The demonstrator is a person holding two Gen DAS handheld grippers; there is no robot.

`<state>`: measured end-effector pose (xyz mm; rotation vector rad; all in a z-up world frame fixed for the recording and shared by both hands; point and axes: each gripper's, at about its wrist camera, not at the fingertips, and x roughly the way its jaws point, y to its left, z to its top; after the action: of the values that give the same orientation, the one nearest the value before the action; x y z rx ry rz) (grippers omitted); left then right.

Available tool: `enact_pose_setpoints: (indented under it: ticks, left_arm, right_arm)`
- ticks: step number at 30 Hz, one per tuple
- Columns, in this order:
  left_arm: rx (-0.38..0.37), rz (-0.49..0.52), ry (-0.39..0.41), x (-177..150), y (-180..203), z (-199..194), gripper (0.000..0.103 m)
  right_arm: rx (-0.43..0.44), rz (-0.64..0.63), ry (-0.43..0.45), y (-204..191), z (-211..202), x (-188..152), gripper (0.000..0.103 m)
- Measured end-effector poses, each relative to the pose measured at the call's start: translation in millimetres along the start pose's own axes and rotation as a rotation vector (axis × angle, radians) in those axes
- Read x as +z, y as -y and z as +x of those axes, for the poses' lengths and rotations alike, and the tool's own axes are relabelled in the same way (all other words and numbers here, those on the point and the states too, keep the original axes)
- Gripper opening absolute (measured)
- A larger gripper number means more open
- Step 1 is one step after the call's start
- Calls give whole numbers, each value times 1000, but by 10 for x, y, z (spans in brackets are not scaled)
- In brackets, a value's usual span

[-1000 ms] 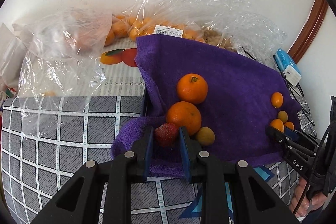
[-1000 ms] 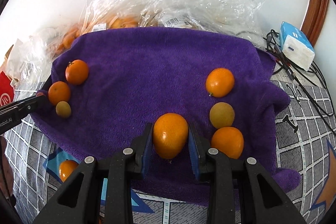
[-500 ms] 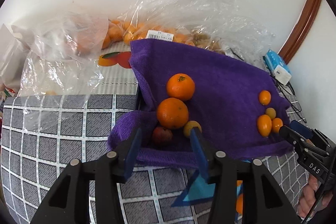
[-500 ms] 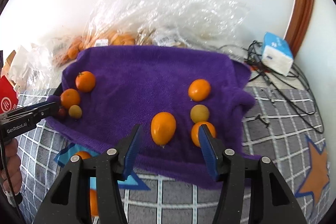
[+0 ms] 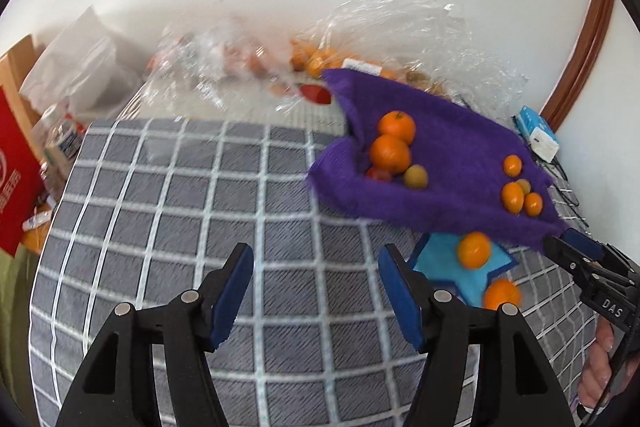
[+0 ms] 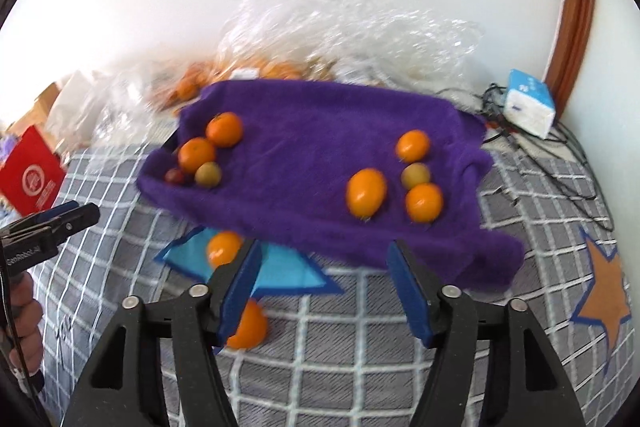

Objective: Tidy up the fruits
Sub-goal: 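Withdraw both open tools from the towel toward the mat, then grasp the large orange on the tablecloth with the right tool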

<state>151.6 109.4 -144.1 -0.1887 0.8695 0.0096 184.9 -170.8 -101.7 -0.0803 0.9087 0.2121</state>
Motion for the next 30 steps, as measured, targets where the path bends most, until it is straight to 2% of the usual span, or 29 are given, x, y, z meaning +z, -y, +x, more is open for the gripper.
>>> enact_pose_setpoints:
  ticks: [8, 13, 16, 18, 20, 22, 30]
  left_arm:
    - [28, -33, -21, -396, -256, 51, 63]
    - [24, -20, 5, -537, -278, 35, 63]
    - [21, -9, 20, -586, -271, 19, 64]
    - [21, -5, 29, -608, -281, 15, 64]
    - [12, -17, 33, -612, -295, 6, 64]
    - [-1, -32, 40, -617, -323, -1, 64]
    - [39, 3, 33, -627, -251, 13, 65]
  right_arm:
    - [87, -60, -46, -360, 168, -342, 70]
    - [86, -84, -70, -507, 309, -531, 70]
    - [60, -90, -61, -543, 359, -620, 65]
    - [51, -94, -49, -543, 349, -639, 57]
    - [42, -91, -38, -540, 339, -645, 44]
    - [44, -83, -29, -525, 334, -652, 40]
    - [61, -31, -13, -373, 223, -637, 39]
